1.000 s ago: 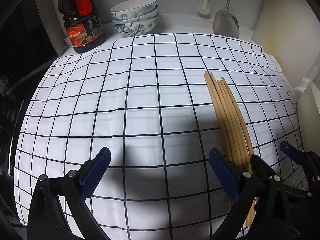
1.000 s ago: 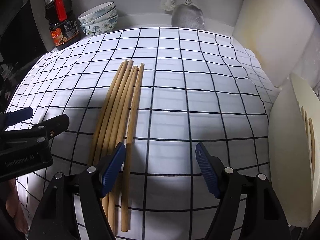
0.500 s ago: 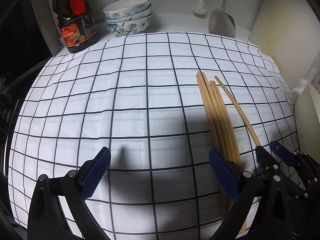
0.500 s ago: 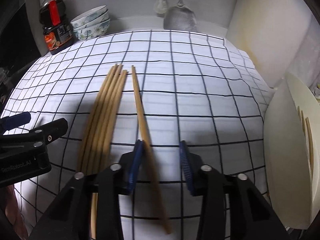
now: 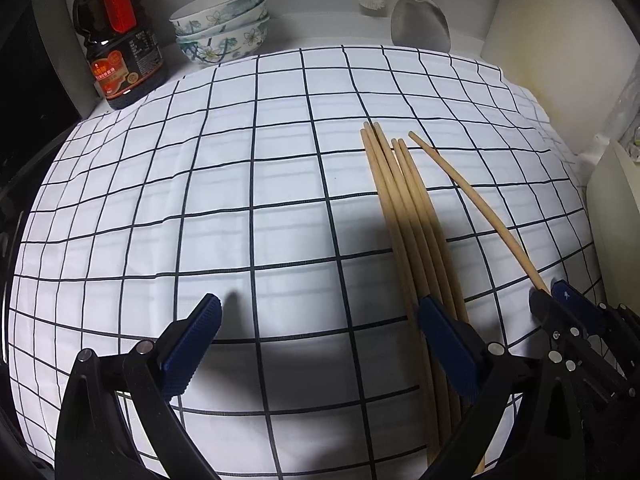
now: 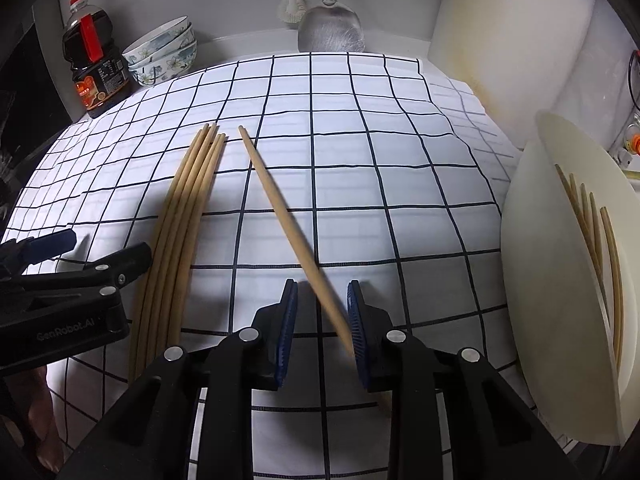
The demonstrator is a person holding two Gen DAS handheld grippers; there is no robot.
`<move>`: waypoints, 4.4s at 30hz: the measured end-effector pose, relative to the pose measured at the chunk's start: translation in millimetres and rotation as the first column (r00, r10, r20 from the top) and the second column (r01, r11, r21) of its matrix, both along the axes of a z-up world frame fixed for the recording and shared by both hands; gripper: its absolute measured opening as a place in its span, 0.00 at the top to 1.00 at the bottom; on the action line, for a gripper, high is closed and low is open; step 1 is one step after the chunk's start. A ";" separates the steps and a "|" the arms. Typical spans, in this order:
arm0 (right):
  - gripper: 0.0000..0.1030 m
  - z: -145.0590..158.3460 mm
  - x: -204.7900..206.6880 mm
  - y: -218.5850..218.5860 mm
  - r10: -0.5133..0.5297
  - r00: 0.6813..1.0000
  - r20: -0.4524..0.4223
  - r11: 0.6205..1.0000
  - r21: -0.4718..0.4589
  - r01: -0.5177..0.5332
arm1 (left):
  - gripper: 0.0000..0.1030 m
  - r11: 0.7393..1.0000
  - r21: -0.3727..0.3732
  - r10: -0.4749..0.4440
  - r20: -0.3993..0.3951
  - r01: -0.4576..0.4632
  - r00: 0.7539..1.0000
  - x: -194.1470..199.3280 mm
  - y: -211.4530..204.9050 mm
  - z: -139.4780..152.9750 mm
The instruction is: Organize utensils
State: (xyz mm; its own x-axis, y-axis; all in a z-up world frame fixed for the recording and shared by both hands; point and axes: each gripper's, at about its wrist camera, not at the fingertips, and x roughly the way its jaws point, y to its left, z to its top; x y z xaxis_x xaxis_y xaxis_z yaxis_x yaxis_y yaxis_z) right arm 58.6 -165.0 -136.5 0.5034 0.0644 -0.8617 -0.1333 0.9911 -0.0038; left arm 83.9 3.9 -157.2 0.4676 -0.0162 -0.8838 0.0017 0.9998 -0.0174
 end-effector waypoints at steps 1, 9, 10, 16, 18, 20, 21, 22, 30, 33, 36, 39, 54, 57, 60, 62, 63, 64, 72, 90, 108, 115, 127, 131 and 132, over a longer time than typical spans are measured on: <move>0.76 0.1 1.0 0.9 0.006 1.000 -0.001 1.000 0.001 -0.006 | 0.05 1.000 -0.003 -0.003 -0.009 0.003 1.000 0.8 -0.3 -2.0; 0.62 -1.1 9.7 6.7 0.053 0.999 -0.002 0.999 -0.002 -0.053 | 0.05 1.000 0.013 -0.018 -0.014 0.019 1.000 2.1 1.5 -4.1; 0.60 -1.4 12.9 8.0 0.062 0.998 -0.006 0.998 -0.001 -0.062 | 0.06 1.000 0.012 -0.017 -0.012 0.018 1.000 2.8 2.5 -3.9; 0.57 -1.7 27.2 12.8 0.093 0.995 -0.022 0.996 0.000 -0.093 | 0.22 0.999 0.013 -0.049 0.014 0.049 0.999 1.3 -1.9 0.3; 0.61 -1.6 28.9 14.1 0.104 0.994 -0.029 0.995 0.012 -0.103 | 0.28 0.998 0.013 -0.060 0.018 0.060 0.998 1.0 -4.2 1.8; 0.68 -1.0 27.3 17.2 0.121 0.992 -0.029 0.993 0.009 -0.121 | 0.36 0.998 0.012 -0.067 0.020 0.066 0.998 1.2 -5.4 2.3; 0.74 -0.6 26.8 20.1 0.132 0.991 -0.031 0.991 0.007 -0.132 | 0.39 0.997 0.011 -0.071 0.021 0.071 0.997 1.4 -6.0 2.8; 0.82 -0.4 26.3 22.5 0.139 0.990 -0.032 0.990 0.006 -0.139 | 0.44 0.997 0.011 -0.075 0.022 0.075 0.997 1.5 -6.4 2.9; 0.94 0.2 20.9 27.6 0.122 0.992 -0.035 0.992 0.026 -0.121 | 0.92 0.994 0.001 -0.111 0.020 0.111 0.994 0.7 -8.8 6.4; 0.94 2.0 17.2 23.9 0.096 0.994 -0.051 0.993 0.075 -0.092 | 0.93 0.992 -0.036 -0.117 -0.001 0.117 0.993 -0.7 -4.6 7.9; 0.94 7.4 11.5 19.5 0.064 0.996 -0.063 0.989 0.134 -0.055 | 0.93 0.991 -0.065 -0.117 -0.013 0.115 0.993 -5.0 -0.2 12.5; 0.94 17.5 4.5 16.1 0.036 0.997 -0.065 0.983 0.180 -0.024 | 0.93 0.989 -0.083 -0.124 -0.015 0.122 0.992 -9.9 2.9 23.5; 0.94 108.0 -30.3 -54.3 -0.099 0.994 0.049 0.970 0.226 0.086 | 0.93 0.951 -0.135 -0.269 0.083 0.279 0.959 -18.8 -60.2 113.7; 0.94 120.7 -38.1 -93.3 -0.172 0.983 0.065 0.963 0.223 0.154 | 0.93 0.928 -0.152 -0.326 0.109 0.340 0.939 -16.5 -92.5 130.9; 0.94 129.3 -45.4 -137.4 -0.255 0.964 0.074 0.946 0.223 0.233 | 0.93 0.896 -0.173 -0.391 0.129 0.409 0.911 -13.2 -132.8 145.8; 0.94 131.6 -49.7 -163.2 -0.307 0.949 0.076 0.933 0.223 0.283 | 0.93 0.872 -0.192 -0.432 0.131 0.451 0.892 -9.4 -163.0 150.9; 0.94 131.9 -51.2 -177.1 -0.331 0.941 0.076 0.925 0.221 0.308 | 0.93 0.863 -0.197 -0.446 0.132 0.465 0.885 -7.4 -174.3 152.1; 0.94 130.7 -52.1 -186.1 -0.347 0.935 0.075 0.920 0.220 0.324 | 0.93 0.853 -0.203 -0.463 0.132 0.481 0.877 -6.6 -186.5 153.0; 0.94 105.7 -46.7 -257.2 -0.450 0.893 0.023 0.872 0.229 0.433 | 0.93 0.775 -0.267 -0.573 0.087 0.573 0.815 8.1 -284.3 130.3; 0.94 48.0 -21.6 -285.3 -0.481 0.871 -0.105 0.842 0.223 0.492 | 0.93 0.780 -0.171 -0.616 -0.046 0.602 0.786 23.5 -345.0 65.1; 0.90 58.7 -28.6 -286.8 -0.493 0.867 -0.078 0.844 0.201 0.498 | 0.47 0.824 -0.109 -0.561 -0.021 0.556 0.828 28.4 -322.4 75.8; 0.83 72.7 -42.0 -273.8 -0.490 0.870 -0.054 0.848 0.200 0.491 | 0.38 0.843 -0.090 -0.531 0.020 0.530 0.847 20.6 -298.6 97.5; 0.64 99.2 -60.6 -211.6 -0.412 0.911 -0.006 0.891 0.205 0.405 | 0.32 0.890 -0.045 -0.451 0.074 0.455 0.890 -3.4 -215.8 124.8; 0.63 101.0 -57.3 -182.3 -0.358 0.934 -0.001 0.914 0.202 0.351 | 0.32 0.916 -0.035 -0.397 0.084 0.401 0.914 -7.2 -176.8 128.3; 0.63 101.1 -56.5 -174.5 -0.344 0.939 0.000 0.920 0.202 0.337 | 0.32 0.923 -0.035 -0.379 0.086 0.383 0.922 -7.7 -165.5 128.6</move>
State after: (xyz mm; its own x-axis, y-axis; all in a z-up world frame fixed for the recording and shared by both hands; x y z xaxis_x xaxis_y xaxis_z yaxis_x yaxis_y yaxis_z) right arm 2.1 -339.5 -35.4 0.5545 0.0493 -0.8307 0.2090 0.9580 0.1964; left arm 76.3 -161.6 -28.6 0.4830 -0.2494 -0.8393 0.3853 0.9213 -0.0520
